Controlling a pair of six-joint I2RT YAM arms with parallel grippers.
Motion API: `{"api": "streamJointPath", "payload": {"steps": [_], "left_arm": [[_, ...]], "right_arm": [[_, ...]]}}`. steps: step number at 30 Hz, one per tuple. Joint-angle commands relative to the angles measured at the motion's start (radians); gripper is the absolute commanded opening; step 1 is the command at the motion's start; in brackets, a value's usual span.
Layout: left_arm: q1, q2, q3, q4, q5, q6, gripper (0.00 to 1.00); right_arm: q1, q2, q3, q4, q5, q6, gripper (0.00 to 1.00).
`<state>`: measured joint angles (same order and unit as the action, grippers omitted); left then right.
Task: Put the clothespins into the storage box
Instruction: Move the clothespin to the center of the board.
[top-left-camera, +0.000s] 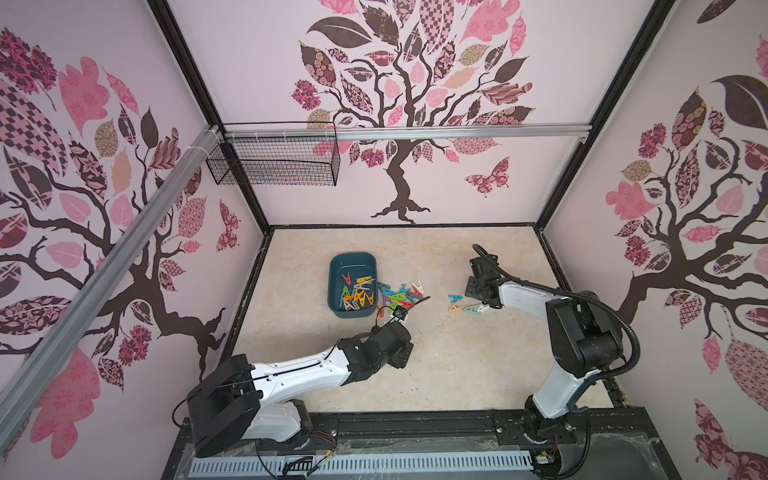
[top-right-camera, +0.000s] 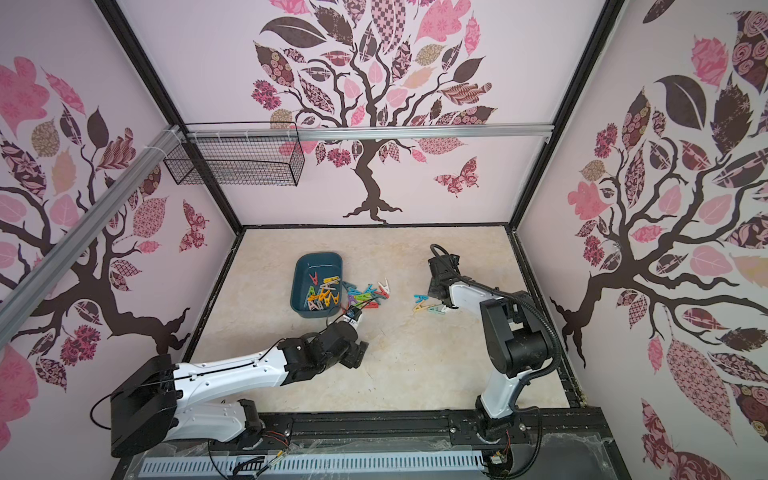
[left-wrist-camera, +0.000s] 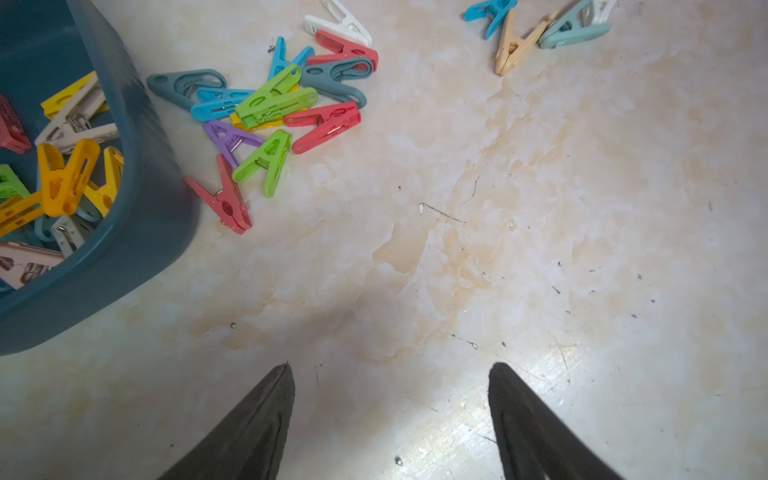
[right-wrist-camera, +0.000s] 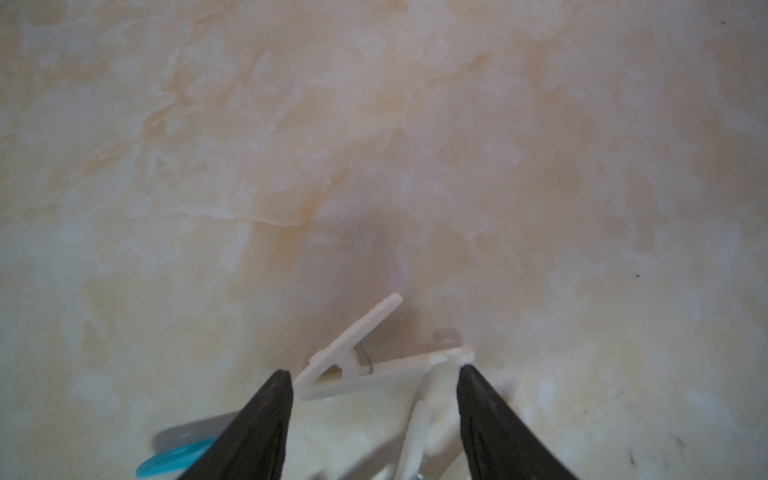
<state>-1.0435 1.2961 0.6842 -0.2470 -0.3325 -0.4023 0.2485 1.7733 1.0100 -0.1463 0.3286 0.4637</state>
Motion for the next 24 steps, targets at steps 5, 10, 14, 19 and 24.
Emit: {"api": "streamJointPath", "payload": {"steps": [5,10,14,19,24], "left_arm": [[-0.001,-0.067,-0.083,0.071,-0.023,-0.032,0.79],[0.0,-0.058,-0.08,0.071,-0.034,-0.023,0.79],[0.0,-0.053,-0.077,0.083,-0.04,-0.02,0.79],[0.001,-0.095,-0.091,0.112,-0.07,-0.018,0.79],[0.002,-0.127,-0.114,0.129,-0.115,-0.017,0.79]], "right_arm": [[-0.025,0.072,0.047,0.013,-0.086,0.006,0.67],[-0.024,0.055,-0.008,-0.005,-0.192,0.032,0.65],[-0.013,-0.002,-0.09,0.009,-0.287,0.052,0.63],[0.053,-0.106,-0.172,-0.039,-0.319,0.053,0.62],[0.155,-0.205,-0.225,-0.099,-0.334,0.071,0.62]]}}
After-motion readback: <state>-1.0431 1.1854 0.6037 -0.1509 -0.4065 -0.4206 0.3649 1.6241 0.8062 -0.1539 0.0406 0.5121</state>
